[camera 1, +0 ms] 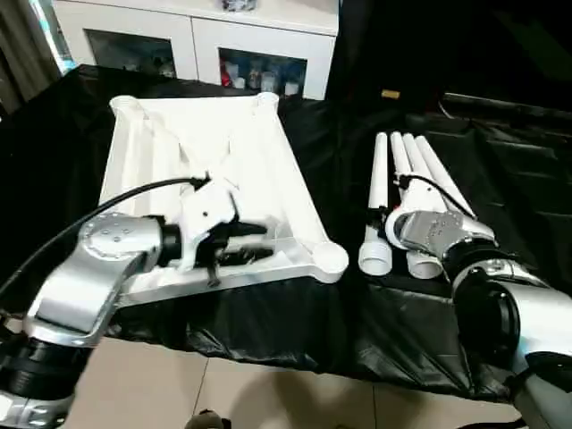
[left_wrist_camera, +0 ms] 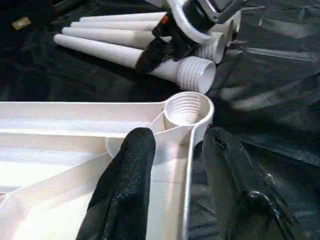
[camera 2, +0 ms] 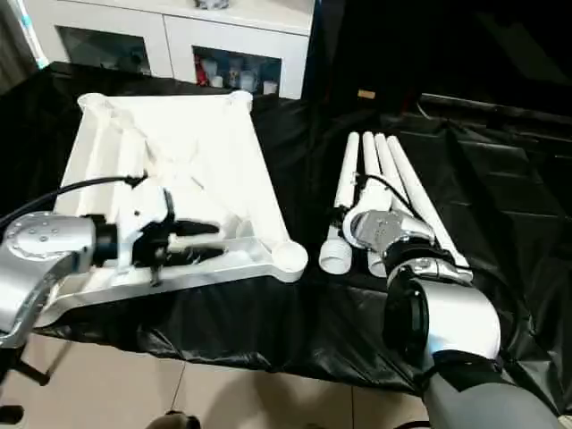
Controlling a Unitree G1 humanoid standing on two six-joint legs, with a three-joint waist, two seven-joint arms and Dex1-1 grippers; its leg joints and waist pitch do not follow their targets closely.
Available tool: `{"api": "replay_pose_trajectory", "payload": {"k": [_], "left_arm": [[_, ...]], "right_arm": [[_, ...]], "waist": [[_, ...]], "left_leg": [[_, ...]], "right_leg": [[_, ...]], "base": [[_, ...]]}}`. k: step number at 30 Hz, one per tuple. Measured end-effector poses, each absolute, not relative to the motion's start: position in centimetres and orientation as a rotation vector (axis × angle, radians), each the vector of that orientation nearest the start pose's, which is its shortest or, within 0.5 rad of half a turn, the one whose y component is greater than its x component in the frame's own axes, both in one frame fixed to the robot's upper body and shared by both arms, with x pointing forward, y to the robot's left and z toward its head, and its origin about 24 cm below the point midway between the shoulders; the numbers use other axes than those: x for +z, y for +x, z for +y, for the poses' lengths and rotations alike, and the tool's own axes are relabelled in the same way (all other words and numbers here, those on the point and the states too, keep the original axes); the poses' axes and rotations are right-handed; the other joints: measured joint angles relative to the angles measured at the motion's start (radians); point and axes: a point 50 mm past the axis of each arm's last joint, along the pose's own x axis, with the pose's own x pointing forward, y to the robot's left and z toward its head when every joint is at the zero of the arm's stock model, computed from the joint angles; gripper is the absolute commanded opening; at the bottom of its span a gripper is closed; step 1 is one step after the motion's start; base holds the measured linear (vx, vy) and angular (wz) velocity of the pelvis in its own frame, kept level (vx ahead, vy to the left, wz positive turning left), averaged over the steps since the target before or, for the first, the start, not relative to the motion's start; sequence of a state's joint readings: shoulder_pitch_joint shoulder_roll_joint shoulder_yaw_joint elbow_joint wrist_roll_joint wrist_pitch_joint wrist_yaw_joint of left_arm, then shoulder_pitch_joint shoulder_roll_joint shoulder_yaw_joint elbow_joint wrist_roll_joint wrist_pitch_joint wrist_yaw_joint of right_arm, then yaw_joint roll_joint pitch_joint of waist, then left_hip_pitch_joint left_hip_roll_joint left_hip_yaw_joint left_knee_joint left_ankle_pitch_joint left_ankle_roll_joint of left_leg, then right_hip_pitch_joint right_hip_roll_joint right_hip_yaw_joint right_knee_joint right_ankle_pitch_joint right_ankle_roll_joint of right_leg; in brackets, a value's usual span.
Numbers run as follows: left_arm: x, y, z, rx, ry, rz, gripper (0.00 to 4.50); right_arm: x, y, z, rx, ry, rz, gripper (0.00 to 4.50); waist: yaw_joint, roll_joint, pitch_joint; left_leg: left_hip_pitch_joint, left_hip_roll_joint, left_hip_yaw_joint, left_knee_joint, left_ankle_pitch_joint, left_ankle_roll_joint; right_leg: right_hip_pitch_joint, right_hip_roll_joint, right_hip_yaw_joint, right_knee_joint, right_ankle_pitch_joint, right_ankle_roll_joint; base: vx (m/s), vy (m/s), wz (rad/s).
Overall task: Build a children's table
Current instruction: Pick table leg
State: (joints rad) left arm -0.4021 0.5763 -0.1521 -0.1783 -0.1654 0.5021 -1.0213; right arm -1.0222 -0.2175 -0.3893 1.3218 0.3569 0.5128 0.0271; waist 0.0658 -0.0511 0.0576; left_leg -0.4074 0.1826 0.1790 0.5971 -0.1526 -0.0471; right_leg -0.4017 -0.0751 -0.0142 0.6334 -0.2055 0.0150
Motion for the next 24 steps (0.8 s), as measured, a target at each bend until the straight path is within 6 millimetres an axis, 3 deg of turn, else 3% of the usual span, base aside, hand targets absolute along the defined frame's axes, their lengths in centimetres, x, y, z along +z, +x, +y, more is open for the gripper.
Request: {"api": "replay_pose_trajectory", "payload": {"k": [4,13,19,24], "left_arm": [[13.8,28.2,15.3,-1.108,0.449,0.204,1.82],[14.2,29.7,15.2,-0.963,0.449,0.137,1.82],[14.5,31.8,14.5,-0.765,0.339,0.066,1.82],[15.7,34.1,13.8,-0.598,0.253,0.003,1.82]], "right_arm": [[4.6,37.8,-16.6,-0.046,0.567,0.757,1.89],[4.6,37.8,-16.0,-0.041,0.635,0.752,1.84],[6.4,38.8,-15.8,0.042,0.673,0.679,1.84],[10.2,40.3,-17.0,0.152,0.695,0.470,1.84]], "waist": [[0.002,-0.003,0.000],[0.007,-0.007,0.000],[0.020,0.001,0.005],[0.028,0.023,0.006]], "left_leg": [[0.000,0.000,0.000,0.000,0.000,0.000],[0.000,0.001,0.001,0.002,0.000,0.000],[-0.001,0.002,0.001,0.005,0.000,-0.001],[-0.001,0.003,0.002,0.006,0.000,-0.001]], "right_leg": [[0.000,0.000,0.000,0.000,0.000,0.000],[0.000,0.000,0.000,0.002,0.000,0.000],[-0.002,0.000,0.000,0.007,0.000,0.000],[-0.001,0.000,-0.001,0.006,0.000,0.000]], "base": [[0.000,0.000,0.00],[0.000,0.000,0.00],[0.000,0.000,0.00],[0.000,0.000,0.00]]}}
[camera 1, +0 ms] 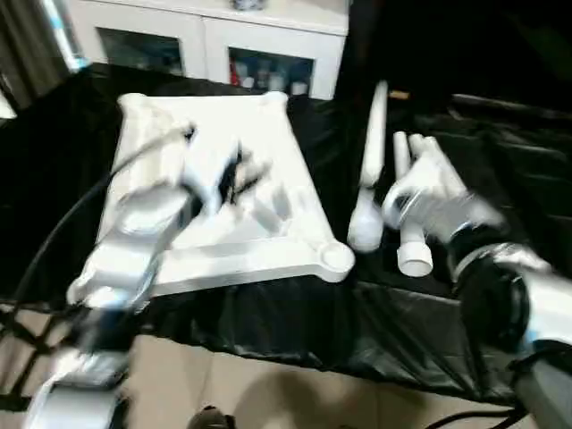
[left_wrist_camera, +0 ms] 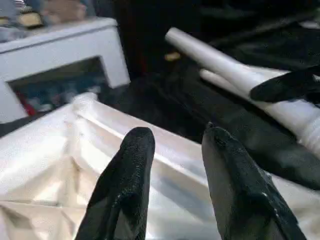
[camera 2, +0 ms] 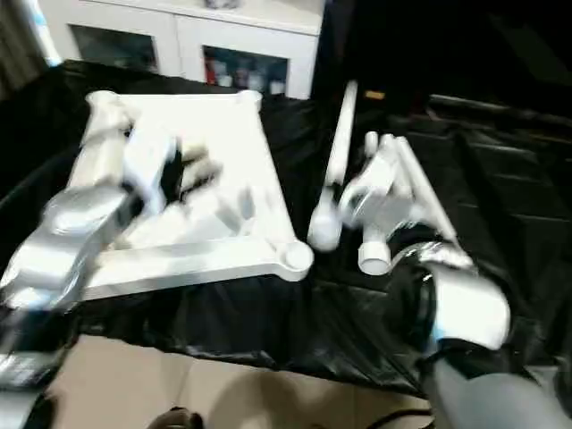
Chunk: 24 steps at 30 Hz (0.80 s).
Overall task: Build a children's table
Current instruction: Pick table leg
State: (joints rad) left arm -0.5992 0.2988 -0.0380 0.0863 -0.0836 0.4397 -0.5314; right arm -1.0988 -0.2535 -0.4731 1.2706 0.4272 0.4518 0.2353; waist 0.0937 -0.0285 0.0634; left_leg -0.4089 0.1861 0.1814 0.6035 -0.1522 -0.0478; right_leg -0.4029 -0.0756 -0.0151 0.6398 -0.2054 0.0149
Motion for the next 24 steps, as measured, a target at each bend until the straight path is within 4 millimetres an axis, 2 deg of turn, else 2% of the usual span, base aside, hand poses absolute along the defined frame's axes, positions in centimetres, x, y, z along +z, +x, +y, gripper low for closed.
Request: {"api": "replay_pose_trajectory", "payload": {"k": [3,6,8,9,10,12,14,16,17,20,24], "left_arm": [[16.7,35.3,13.0,-0.648,0.101,-0.016,1.82],[17.3,35.7,11.8,-0.688,0.000,-0.027,1.82],[17.0,36.0,11.4,-0.669,-0.088,0.011,1.82],[16.8,36.2,11.2,-0.653,-0.126,0.036,2.09],[16.7,36.2,11.1,-0.646,-0.185,0.060,2.16],[16.6,36.2,10.9,-0.650,-0.331,0.102,2.22],[16.9,36.1,10.6,-0.679,-0.425,0.110,2.60],[17.2,36.0,10.0,-0.710,-0.489,0.108,2.60],[17.4,35.9,9.6,-0.732,-0.535,0.105,2.79],[17.7,35.7,8.9,-0.774,-0.613,0.110,3.02],[18.4,35.2,7.7,-0.856,-0.688,0.128,3.04]], "right_arm": [[12.2,40.7,-17.5,0.254,0.660,0.345,1.83],[13.1,40.7,-17.6,0.335,0.640,0.296,1.83],[13.2,40.3,-17.7,0.418,0.638,0.268,1.83],[13.1,40.0,-17.9,0.453,0.636,0.255,1.83],[13.0,39.6,-18.0,0.495,0.627,0.242,1.83],[12.4,38.1,-18.0,0.623,0.627,0.195,1.82],[11.6,36.5,-17.5,0.732,0.660,0.172,1.82],[11.2,35.2,-17.2,0.816,0.692,0.165,1.82],[11.1,34.4,-16.8,0.876,0.710,0.156,1.82],[12.0,33.2,-16.3,0.988,0.725,0.115,1.82],[12.9,32.2,-15.8,1.070,0.712,0.083,1.82]], "waist": [[-0.003,0.016,0.004],[-0.005,0.022,0.002],[-0.008,0.022,0.002],[-0.007,0.022,0.002],[-0.005,0.019,0.003],[-0.001,0.012,0.004],[0.003,0.011,0.005],[0.007,0.010,0.005],[0.011,0.010,0.005],[0.013,0.010,0.005],[0.016,0.010,0.005]], "left_leg": [[-0.001,0.000,0.000,0.002,0.000,0.000],[-0.001,0.001,0.000,0.002,0.000,0.001],[-0.001,0.003,0.000,0.002,0.000,0.001],[-0.001,0.004,0.000,0.002,0.000,0.001],[-0.001,0.004,0.001,0.001,0.001,0.003],[-0.001,0.005,0.002,0.000,0.002,0.005],[-0.001,0.005,0.002,0.001,0.002,0.007],[-0.001,0.005,0.004,0.001,0.003,0.008],[-0.001,0.005,0.005,0.002,0.003,0.008],[0.000,0.005,0.007,0.002,0.004,0.009],[0.003,0.004,0.009,0.002,0.004,0.009]], "right_leg": [[0.000,0.000,0.000,0.001,0.000,0.000],[0.000,0.001,0.000,0.000,0.000,0.000],[-0.001,0.003,-0.001,0.000,0.000,0.000],[-0.001,0.003,-0.001,0.001,0.000,0.000],[-0.001,0.003,-0.001,0.000,0.000,0.000],[-0.001,0.003,-0.002,0.001,0.000,-0.001],[-0.001,0.003,-0.001,0.000,0.000,-0.001],[-0.001,0.002,-0.001,0.000,0.000,-0.001],[0.000,0.001,-0.001,0.000,0.000,-0.001],[0.001,0.000,0.000,0.000,0.001,-0.003],[0.005,-0.002,0.000,-0.003,0.002,-0.003]], "base": [[0.000,0.000,0.00],[0.000,0.000,0.00],[0.000,0.000,0.00],[0.000,0.000,0.00],[0.000,0.000,0.00],[0.000,0.000,0.00],[0.000,0.000,0.00],[0.000,0.000,0.00],[0.000,0.000,0.00],[0.000,0.000,0.00],[0.000,0.000,0.00]]}}
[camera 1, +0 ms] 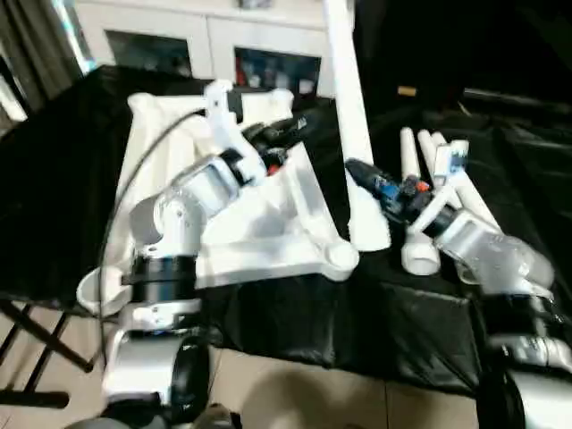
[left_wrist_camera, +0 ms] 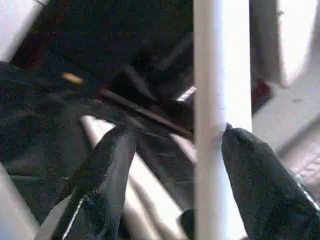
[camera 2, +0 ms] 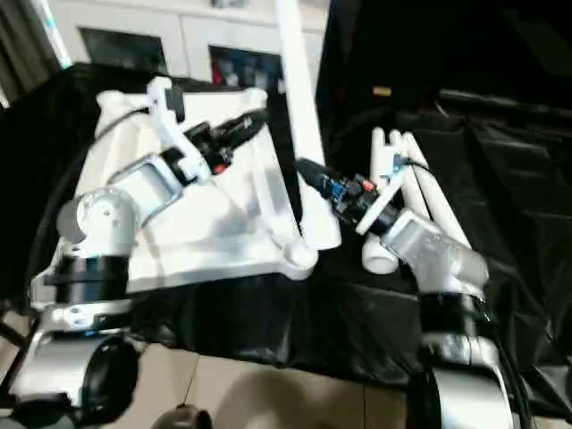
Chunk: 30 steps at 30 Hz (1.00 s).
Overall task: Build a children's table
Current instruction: Pick table leg
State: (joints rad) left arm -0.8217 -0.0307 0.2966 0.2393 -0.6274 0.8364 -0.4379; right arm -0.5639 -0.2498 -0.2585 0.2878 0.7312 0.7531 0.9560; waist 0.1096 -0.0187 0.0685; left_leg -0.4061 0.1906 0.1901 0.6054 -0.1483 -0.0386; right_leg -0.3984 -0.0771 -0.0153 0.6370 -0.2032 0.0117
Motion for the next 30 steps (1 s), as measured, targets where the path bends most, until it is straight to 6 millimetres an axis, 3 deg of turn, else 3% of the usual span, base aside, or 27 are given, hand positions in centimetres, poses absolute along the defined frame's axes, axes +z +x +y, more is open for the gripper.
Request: {"api": "replay_pose_trajectory", "payload": {"k": [8,15,16,19,21,30], "left_arm": [[19.5,33.9,6.2,-0.993,-0.725,0.146,3.04],[19.3,33.9,6.0,-0.994,-0.711,0.179,3.04],[19.3,33.9,6.0,-0.991,-0.711,0.180,2.86],[19.0,34.2,6.2,-0.916,-0.686,0.202,2.75],[18.7,34.6,6.3,-0.834,-0.671,0.207,2.42],[18.3,35.8,6.5,-0.654,-0.672,0.208,1.97]], "right_arm": [[12.9,30.9,-15.0,1.118,0.657,0.109,1.82],[13.4,30.9,-14.5,1.097,0.583,0.115,1.82],[13.4,30.9,-14.4,1.092,0.575,0.115,1.82],[13.6,31.3,-13.8,1.049,0.502,0.130,1.82],[13.8,31.9,-13.0,1.008,0.433,0.136,1.82],[14.2,32.8,-10.5,0.890,0.263,0.118,1.82]], "waist": [[-0.002,0.001,-0.001],[-0.009,0.001,-0.001],[-0.010,0.001,-0.001],[-0.015,0.001,-0.001],[-0.020,0.001,-0.001],[-0.020,0.001,-0.001]], "left_leg": [[-0.001,0.000,0.002,-0.005,0.000,0.000],[-0.001,0.000,0.002,-0.006,0.000,0.000],[-0.001,0.000,0.002,-0.006,0.000,0.000],[-0.001,0.000,0.002,-0.006,0.000,0.000],[-0.001,0.000,0.002,-0.006,0.000,0.000],[-0.004,0.000,0.002,-0.009,0.000,0.000]], "right_leg": [[-0.001,0.000,0.000,-0.006,0.001,0.001],[-0.001,0.000,0.000,-0.007,0.001,0.001],[-0.001,0.000,0.000,-0.007,0.001,0.001],[-0.001,0.000,0.000,-0.007,0.001,0.001],[-0.001,0.000,0.000,-0.007,0.002,0.002],[-0.002,0.000,-0.001,-0.012,0.002,0.003]], "base": [[0.000,0.000,0.00],[0.000,0.000,0.00],[0.000,0.000,0.00],[0.000,0.000,0.00],[0.000,0.000,0.00],[0.000,0.000,0.00]]}}
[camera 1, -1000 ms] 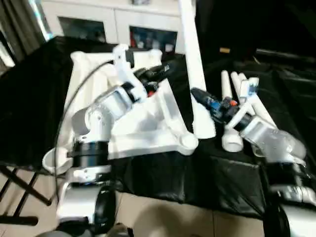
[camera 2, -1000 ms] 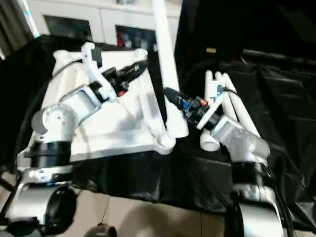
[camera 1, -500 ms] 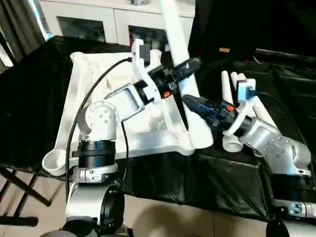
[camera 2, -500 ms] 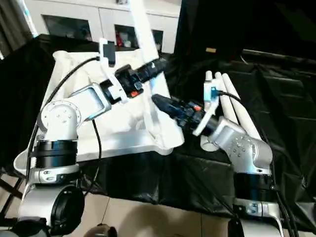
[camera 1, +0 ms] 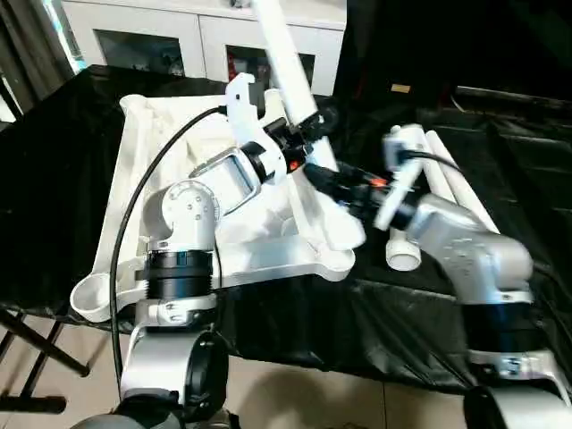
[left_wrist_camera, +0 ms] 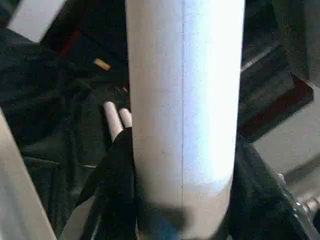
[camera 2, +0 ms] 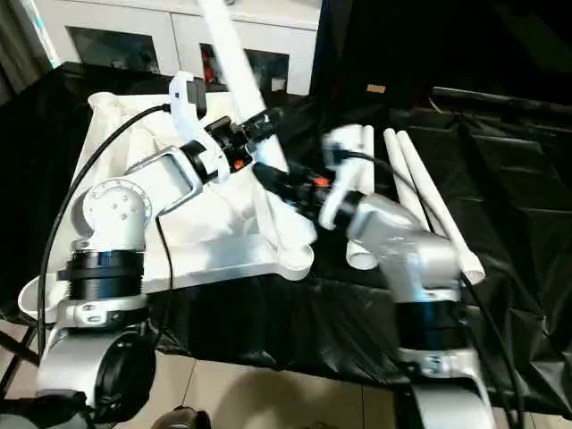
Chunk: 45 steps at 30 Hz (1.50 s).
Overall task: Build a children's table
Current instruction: Pick table leg
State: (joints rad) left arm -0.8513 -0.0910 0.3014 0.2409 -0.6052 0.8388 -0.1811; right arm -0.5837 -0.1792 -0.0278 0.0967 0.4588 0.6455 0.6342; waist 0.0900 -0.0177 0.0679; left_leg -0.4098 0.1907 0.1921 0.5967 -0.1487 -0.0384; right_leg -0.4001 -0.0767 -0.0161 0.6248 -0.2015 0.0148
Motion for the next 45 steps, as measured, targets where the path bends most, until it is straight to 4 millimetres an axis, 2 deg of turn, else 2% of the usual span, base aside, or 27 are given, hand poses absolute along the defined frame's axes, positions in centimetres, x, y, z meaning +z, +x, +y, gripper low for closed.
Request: {"api": "replay_pose_trajectory", "payload": {"k": [6,16,17,21,27,30,36,45], "left_arm": [[18.4,36.3,6.2,-0.599,-0.699,0.208,1.86],[18.7,36.4,6.0,-0.612,-0.655,0.173,1.86],[18.8,36.3,5.9,-0.625,-0.631,0.164,1.86],[19.3,36.1,5.8,-0.732,-0.499,0.109,1.86],[19.8,35.5,6.4,-0.904,-0.416,0.064,1.85],[20.3,34.9,6.5,-1.014,-0.401,0.038,1.85],[19.9,33.2,6.1,-1.276,-0.410,0.061,1.85],[20.1,32.3,5.7,-1.397,-0.409,0.078,1.85]], "right_arm": [[14.4,33.1,-10.4,0.846,0.236,0.109,1.82],[14.6,33.1,-10.3,0.829,0.207,0.097,1.82],[14.6,33.1,-10.3,0.831,0.209,0.096,2.38],[14.9,32.7,-11.3,0.908,0.220,0.133,2.58],[15.2,31.9,-13.0,1.065,0.213,0.178,3.23],[15.2,31.5,-13.6,1.148,0.199,0.211,3.39],[15.1,30.4,-13.7,1.332,0.218,0.277,3.39],[14.7,29.7,-13.7,1.444,0.195,0.332,3.39]], "waist": [[-0.001,0.000,0.000],[-0.002,0.000,0.000],[-0.001,0.000,0.000],[0.000,0.000,0.000],[-0.002,0.000,0.000],[-0.002,0.000,0.000],[-0.001,0.000,0.000],[-0.001,0.000,0.000]], "left_leg": [[-0.001,0.000,0.000,0.000,0.000,0.001],[-0.001,0.000,0.001,0.000,0.000,0.001],[-0.001,0.000,0.001,0.000,0.000,0.001],[-0.001,0.000,0.001,0.000,0.000,0.001],[0.000,0.000,0.001,0.000,0.000,0.001],[0.001,0.000,0.002,0.001,0.000,0.001],[0.001,0.001,0.002,0.003,0.000,0.001],[0.002,0.001,0.002,0.005,0.000,0.001]], "right_leg": [[0.000,0.000,0.000,-0.003,0.002,0.003],[0.000,0.000,0.001,-0.003,0.002,0.003],[0.000,0.000,0.000,-0.003,0.002,0.003],[0.001,0.000,0.001,-0.003,0.002,0.003],[0.000,0.000,0.001,-0.002,0.003,0.004],[0.001,0.000,0.001,-0.002,0.003,0.004],[0.001,0.000,0.002,0.001,0.003,0.004],[0.001,0.000,0.002,0.003,0.004,0.003]], "base": [[0.000,0.000,0.00],[0.000,0.000,0.00],[0.000,0.000,0.00],[0.000,0.000,0.00],[0.000,0.000,0.00],[0.000,0.000,0.00],[0.000,0.000,0.00],[0.000,0.000,0.00]]}}
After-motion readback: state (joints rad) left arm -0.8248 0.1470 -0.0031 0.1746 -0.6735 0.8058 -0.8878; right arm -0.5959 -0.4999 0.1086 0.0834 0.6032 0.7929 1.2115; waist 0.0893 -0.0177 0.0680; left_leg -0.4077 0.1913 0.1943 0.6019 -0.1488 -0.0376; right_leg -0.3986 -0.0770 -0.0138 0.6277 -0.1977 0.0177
